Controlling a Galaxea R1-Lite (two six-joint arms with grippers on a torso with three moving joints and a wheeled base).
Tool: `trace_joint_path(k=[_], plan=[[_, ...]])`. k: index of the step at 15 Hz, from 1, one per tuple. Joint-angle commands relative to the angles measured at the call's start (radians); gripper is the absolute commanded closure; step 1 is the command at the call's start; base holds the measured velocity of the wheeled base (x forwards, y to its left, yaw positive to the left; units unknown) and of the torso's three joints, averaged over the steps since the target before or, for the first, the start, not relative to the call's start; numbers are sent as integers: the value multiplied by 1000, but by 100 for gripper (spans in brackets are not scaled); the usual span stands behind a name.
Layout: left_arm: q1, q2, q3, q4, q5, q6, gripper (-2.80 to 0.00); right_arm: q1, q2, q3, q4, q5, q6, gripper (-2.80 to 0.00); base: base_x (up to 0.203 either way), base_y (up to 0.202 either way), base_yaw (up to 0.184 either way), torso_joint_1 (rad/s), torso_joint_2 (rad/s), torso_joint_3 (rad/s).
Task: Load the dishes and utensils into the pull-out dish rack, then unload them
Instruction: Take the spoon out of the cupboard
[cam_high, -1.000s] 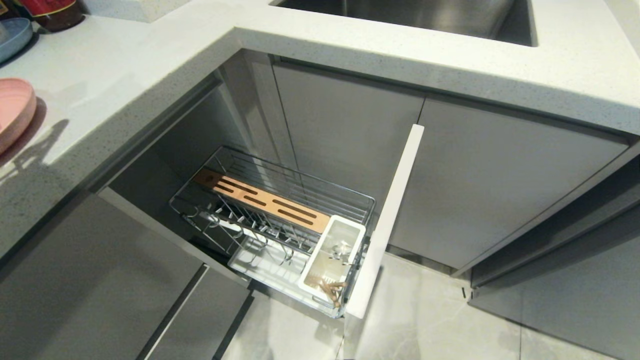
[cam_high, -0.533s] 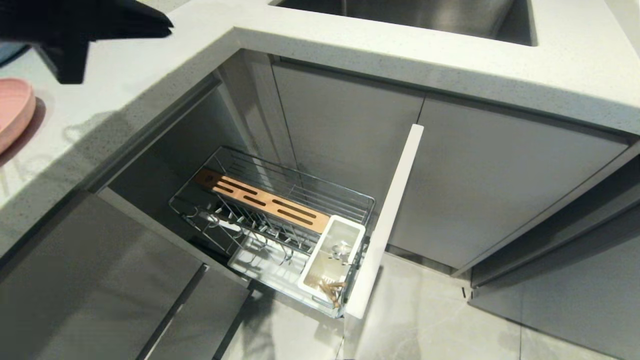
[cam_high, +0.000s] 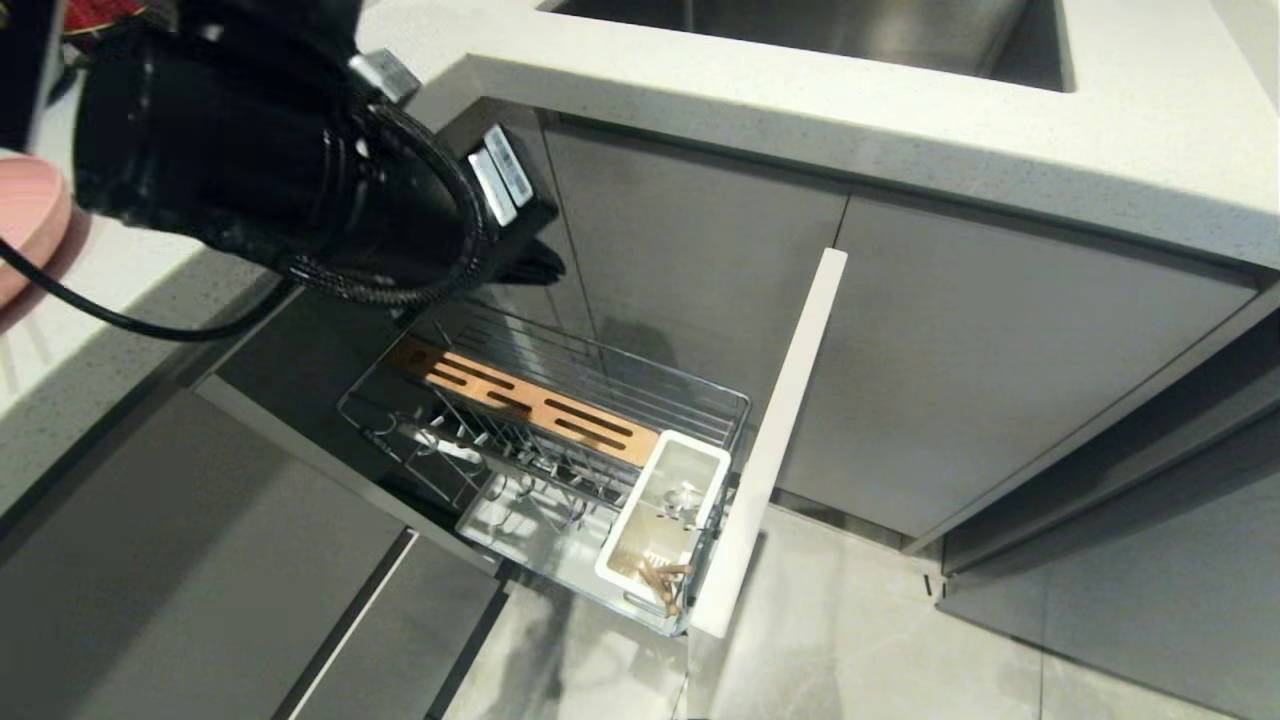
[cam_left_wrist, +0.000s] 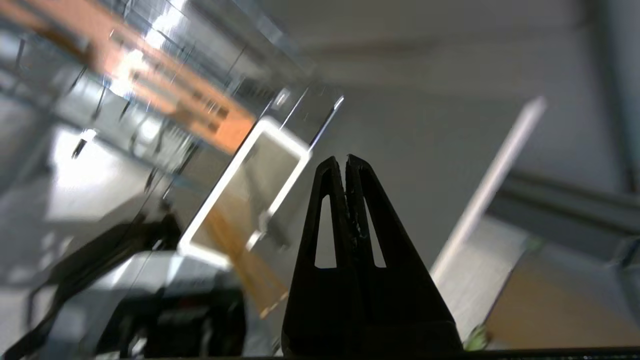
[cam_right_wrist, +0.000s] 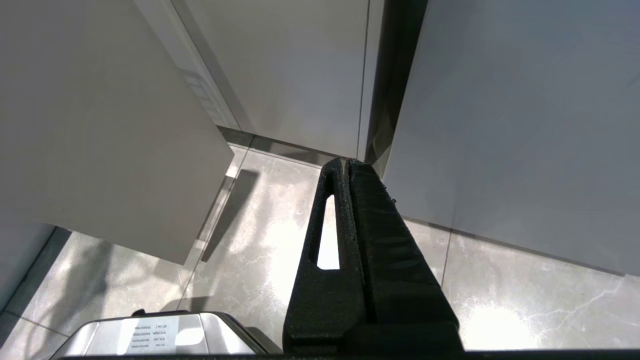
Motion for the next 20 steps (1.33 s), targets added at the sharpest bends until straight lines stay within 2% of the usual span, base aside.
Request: trace_joint_path(k=[1,4,7,8,9,11,14,17,20], plan=[[-25,81,22,65,9,-17,0,0,-4,0,-1,0,0,0,0,0,0,0,0,0],[-53,133,48,138,13,-34,0,0,-4,0,-1,0,0,0,0,0,0,0,0,0],[-60,145,50,176,7,12,0,-1,-4,0,-1,0,0,0,0,0,0,0,0,0],[-64,144,47,176,5,9,0,0,-4,0,-1,0,0,0,0,0,0,0,0,0],[-68,144,44,174,7,-7,0,0,-4,0,-1,0,0,0,0,0,0,0,0,0],[-82,144,41,174,4,-84,0,0,-4,0,-1,0,0,0,0,0,0,0,0,0],[-91,130,134,171,6,-244,0,0,-4,0,-1,0,0,0,0,0,0,0,0,0],[-93,127,269,120,-20,-293,0,0,-4,0,-1,0,0,0,0,0,0,0,0,0],[-93,153,291,56,-65,-298,0,0,-4,0,-1,0,0,0,0,0,0,0,0,0]])
